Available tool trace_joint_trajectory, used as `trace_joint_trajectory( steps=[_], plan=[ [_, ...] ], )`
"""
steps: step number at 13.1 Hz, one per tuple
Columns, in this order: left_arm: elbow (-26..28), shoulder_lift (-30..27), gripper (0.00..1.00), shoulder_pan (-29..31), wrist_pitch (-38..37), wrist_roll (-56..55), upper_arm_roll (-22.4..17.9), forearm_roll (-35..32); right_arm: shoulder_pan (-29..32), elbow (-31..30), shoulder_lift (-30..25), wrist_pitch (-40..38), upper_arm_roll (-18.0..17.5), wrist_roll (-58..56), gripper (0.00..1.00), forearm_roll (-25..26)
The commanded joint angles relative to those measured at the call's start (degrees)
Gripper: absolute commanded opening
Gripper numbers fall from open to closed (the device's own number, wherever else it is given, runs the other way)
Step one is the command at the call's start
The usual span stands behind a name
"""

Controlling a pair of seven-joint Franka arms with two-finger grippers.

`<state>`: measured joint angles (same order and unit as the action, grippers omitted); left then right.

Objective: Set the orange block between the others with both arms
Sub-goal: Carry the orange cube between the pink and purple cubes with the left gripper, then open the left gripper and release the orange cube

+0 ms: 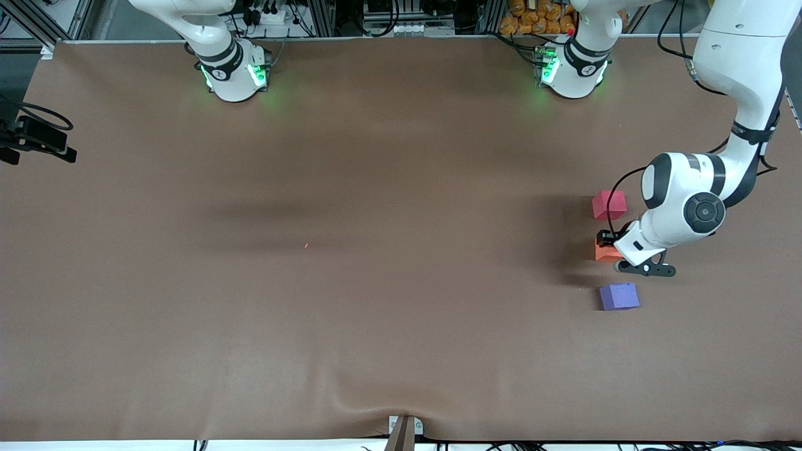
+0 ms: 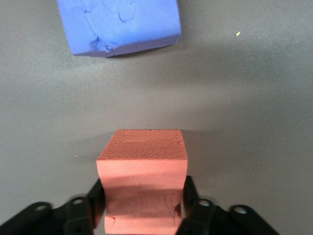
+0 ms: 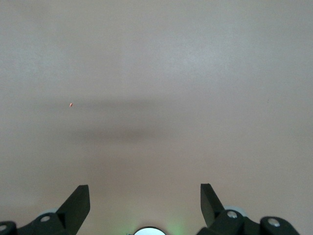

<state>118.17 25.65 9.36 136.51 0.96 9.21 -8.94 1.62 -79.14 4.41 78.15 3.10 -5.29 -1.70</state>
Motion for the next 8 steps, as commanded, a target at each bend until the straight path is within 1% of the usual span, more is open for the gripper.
trace_joint_trajectory(
  steps=[1, 3, 4, 7, 8],
  plan=[
    [-2.6, -0.3, 1.00, 0.1, 0.0, -1.0, 0.4, -0.6, 0.8, -0.3, -0.9, -0.4, -0.6, -0.6, 1.00, -0.5],
    [-4.7, -3.2, 1.00, 0.3, -4.6, -1.0, 0.9, -0.6, 0.8, -0.4, -0.9, -0.4, -0.6, -0.8, 1.00, -0.5],
    [-6.6, -4.9, 1.00, 0.3, -7.9, -1.0, 1.8, -0.5, 0.8, -0.4, -0.8, -0.4, -0.6, -1.0, 1.00, -0.5],
    [-16.8, -8.2, 1.00, 0.3, -20.6, -1.3, 3.9, 0.1, 0.9, -0.4, -0.8, -0.4, -0.6, -1.0, 1.00, -0.6],
    [-19.1, -9.9, 1.00, 0.5, -23.1, -1.4, 4.3, 0.5, 0.9, -0.4, -0.8, -0.5, -0.6, -1.0, 1.00, -0.7]
  ],
)
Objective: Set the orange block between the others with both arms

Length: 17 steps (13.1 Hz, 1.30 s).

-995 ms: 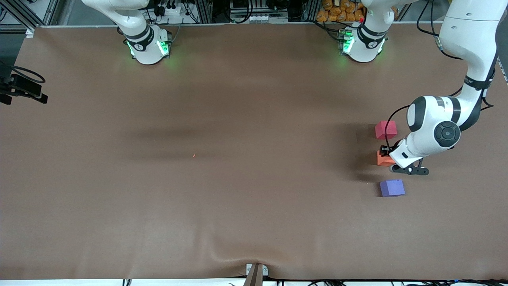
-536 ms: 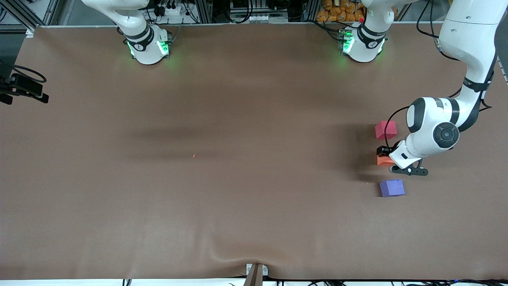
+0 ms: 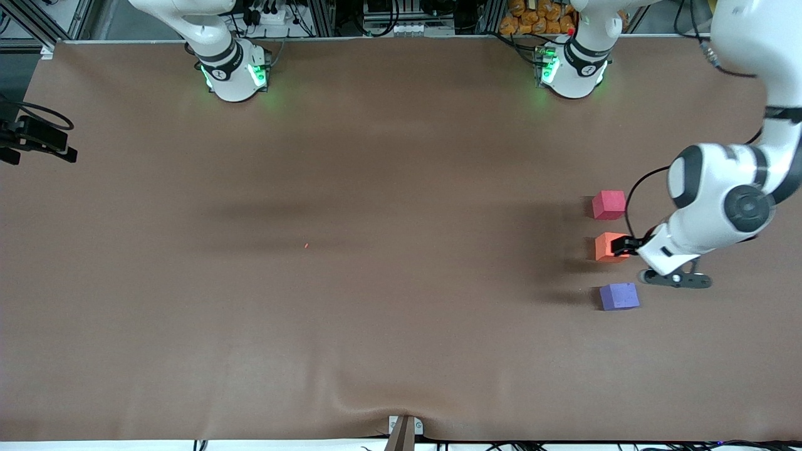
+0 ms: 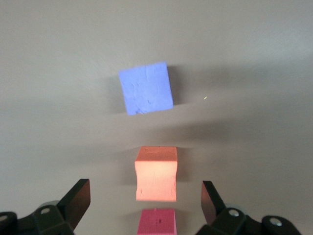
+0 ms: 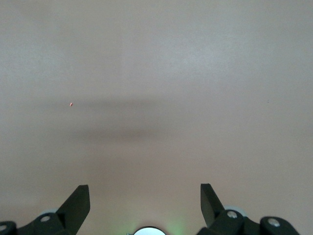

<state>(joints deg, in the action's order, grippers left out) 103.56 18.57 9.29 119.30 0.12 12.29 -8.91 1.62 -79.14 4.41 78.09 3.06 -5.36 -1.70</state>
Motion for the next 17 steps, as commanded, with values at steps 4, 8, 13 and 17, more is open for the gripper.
trace_joint_trajectory(
  steps=[4, 8, 13, 17],
  plan=[
    [-13.3, -5.6, 1.00, 0.4, -12.4, -0.6, 3.5, 0.9, 0.9, -0.4, -0.6, -0.3, -0.6, -0.9, 1.00, -0.9],
    [-22.4, -5.6, 1.00, 0.2, -21.8, -1.0, 6.3, 1.1, 0.8, -0.3, -0.7, 0.0, -0.6, -0.6, 1.00, -0.5],
    [-22.1, -10.8, 1.00, 0.3, -26.3, -5.0, 7.0, 3.6, 0.7, -0.2, -0.8, 0.0, -0.7, -0.8, 1.00, 0.8],
    [-21.6, -13.4, 1.00, -2.9, -30.3, -5.1, 3.9, 4.7, 0.7, -0.2, -0.9, 0.0, -0.7, -0.9, 1.00, 1.5]
  ],
)
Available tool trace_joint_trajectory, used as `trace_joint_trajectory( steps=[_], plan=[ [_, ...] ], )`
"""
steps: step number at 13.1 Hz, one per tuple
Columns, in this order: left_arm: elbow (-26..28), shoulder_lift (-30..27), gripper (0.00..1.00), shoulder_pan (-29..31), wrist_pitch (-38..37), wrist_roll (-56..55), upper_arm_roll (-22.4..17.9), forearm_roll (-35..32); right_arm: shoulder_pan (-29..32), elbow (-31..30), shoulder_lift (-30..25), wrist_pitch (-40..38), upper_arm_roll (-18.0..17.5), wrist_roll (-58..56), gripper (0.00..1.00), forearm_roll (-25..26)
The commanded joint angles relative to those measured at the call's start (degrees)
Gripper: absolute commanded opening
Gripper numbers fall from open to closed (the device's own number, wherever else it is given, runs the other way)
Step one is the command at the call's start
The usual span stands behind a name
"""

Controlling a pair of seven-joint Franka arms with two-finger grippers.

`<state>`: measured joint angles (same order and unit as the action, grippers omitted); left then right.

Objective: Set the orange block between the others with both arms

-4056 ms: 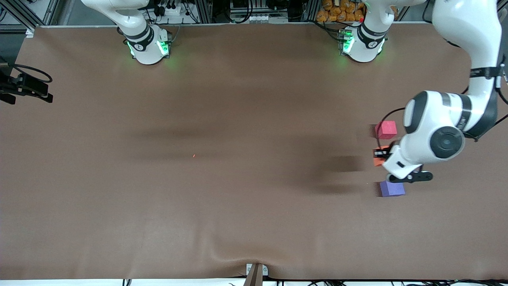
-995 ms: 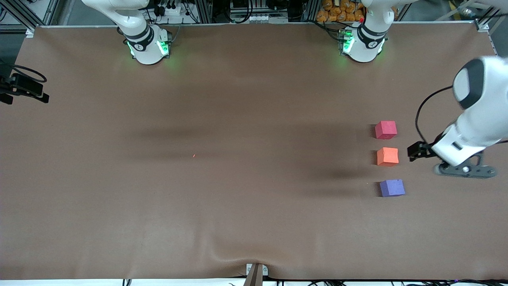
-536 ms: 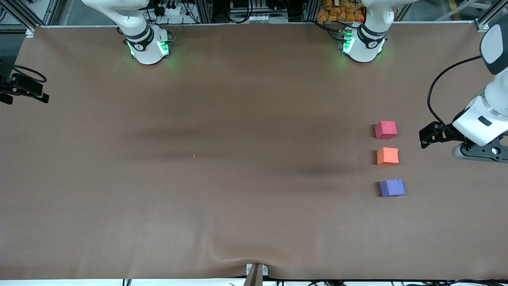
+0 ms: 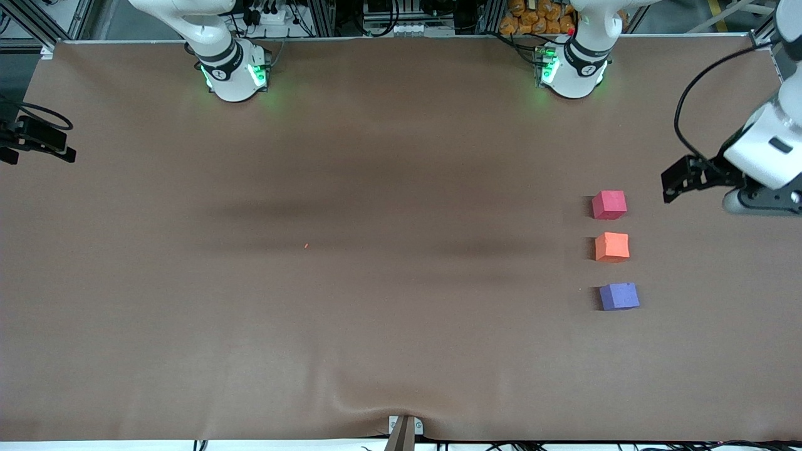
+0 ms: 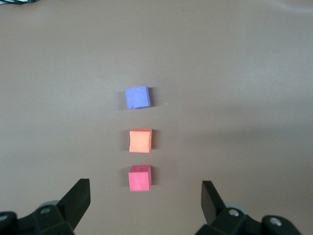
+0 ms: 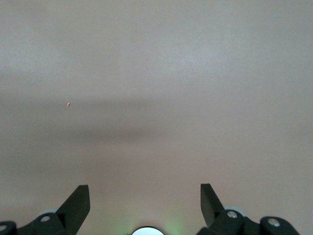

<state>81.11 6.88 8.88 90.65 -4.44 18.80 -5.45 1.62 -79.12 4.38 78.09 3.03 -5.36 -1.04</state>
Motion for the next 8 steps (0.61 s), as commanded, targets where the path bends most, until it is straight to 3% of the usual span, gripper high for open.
trace_joint_trajectory(
  steps=[1, 2, 5, 8],
  plan=[
    [1.0, -2.0, 1.00, -6.5, -2.9, -0.6, -7.6, 2.4, 0.7, -0.2, -0.9, 0.0, -0.7, -0.9, 1.00, 1.0],
    [1.5, -3.2, 1.00, -8.0, -4.2, -0.7, -9.8, 4.2, 0.7, -0.2, -0.9, 0.0, -0.7, -0.9, 1.00, 1.0],
    [5.5, -6.0, 1.00, -9.3, -4.3, -1.0, -11.4, 4.7, 0.7, -0.2, -0.9, 0.0, -0.7, -1.0, 1.00, 1.5],
    [4.9, -5.6, 1.00, -9.1, -4.4, 0.4, -12.9, 4.7, 0.6, -0.2, -0.9, -0.1, -0.7, -1.0, 1.00, 1.7]
  ],
)
